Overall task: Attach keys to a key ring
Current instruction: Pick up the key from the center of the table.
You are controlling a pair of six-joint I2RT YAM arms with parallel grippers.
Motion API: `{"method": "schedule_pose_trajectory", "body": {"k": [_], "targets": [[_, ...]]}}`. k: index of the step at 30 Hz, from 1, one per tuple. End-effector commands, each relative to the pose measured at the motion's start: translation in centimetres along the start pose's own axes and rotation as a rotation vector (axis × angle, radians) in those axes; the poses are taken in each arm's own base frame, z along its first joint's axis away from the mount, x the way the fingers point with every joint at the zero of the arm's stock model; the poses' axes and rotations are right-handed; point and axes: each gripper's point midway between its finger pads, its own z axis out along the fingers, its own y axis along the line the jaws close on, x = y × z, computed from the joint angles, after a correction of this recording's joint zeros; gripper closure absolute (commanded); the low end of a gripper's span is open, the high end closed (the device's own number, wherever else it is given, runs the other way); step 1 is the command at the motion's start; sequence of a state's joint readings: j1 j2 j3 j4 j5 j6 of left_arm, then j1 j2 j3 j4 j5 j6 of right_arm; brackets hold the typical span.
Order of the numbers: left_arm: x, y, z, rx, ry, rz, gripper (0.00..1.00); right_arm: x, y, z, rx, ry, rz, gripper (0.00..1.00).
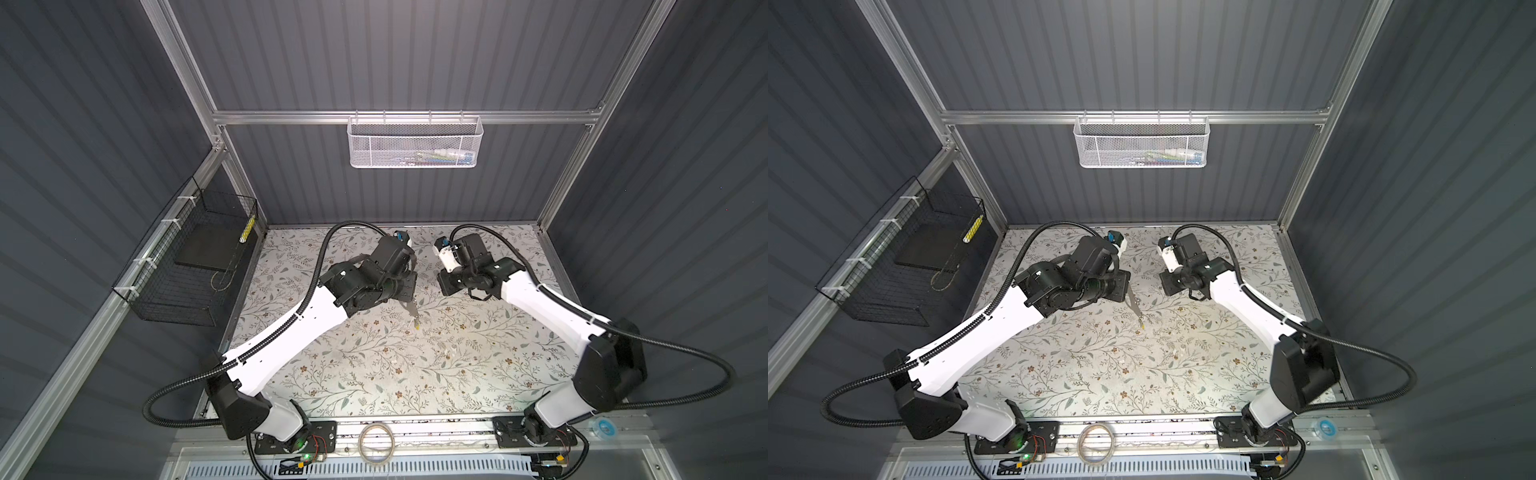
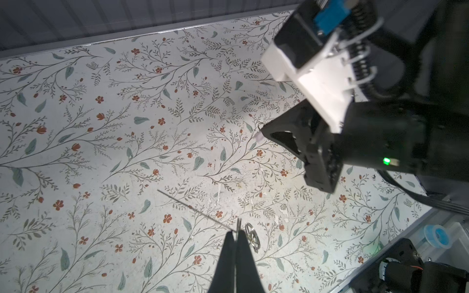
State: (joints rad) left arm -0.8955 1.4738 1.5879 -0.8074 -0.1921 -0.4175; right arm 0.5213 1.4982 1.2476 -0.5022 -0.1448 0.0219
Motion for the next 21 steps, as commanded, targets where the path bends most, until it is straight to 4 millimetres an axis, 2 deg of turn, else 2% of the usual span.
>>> {"method": "schedule_pose_trajectory", "body": {"k": [1, 6, 10, 15, 16, 20, 21], "targets": [[-1.3, -1.8, -1.3, 0.098, -0.078, 0.043, 1.00, -0.1, 3.9, -2.3, -0.214, -0.064, -0.011, 1.00], [-2.1, -2.6, -2.2, 0.149, -0.142, 0.082, 1.00, -1.8, 7.0, -7.1, -0.366, -0.190, -0.045, 1.00], [-2.6, -3.3, -3.2, 0.185, -0.196, 0.113, 1.00, -3.0, 8.4, -10.3, -0.434, -0.272, -0.052, 1.00], [-3.4, -4.4, -5.5, 0.254, -0.302, 0.149, 1.00, -3.6, 10.4, -13.4, -0.537, -0.343, -0.102, 1.00], [-2.8, -4.4, -5.2, 0.261, -0.297, 0.158, 1.00, -3.6, 10.5, -13.8, -0.547, -0.359, -0.109, 1.00], [-2.5, -5.4, -5.9, 0.307, -0.315, 0.199, 1.00, -3.4, 11.3, -14.7, -0.592, -0.372, -0.135, 1.00], [-2.3, -5.7, -5.9, 0.315, -0.311, 0.210, 1.00, -3.5, 11.6, -15.9, -0.600, -0.398, -0.146, 1.00]]}}
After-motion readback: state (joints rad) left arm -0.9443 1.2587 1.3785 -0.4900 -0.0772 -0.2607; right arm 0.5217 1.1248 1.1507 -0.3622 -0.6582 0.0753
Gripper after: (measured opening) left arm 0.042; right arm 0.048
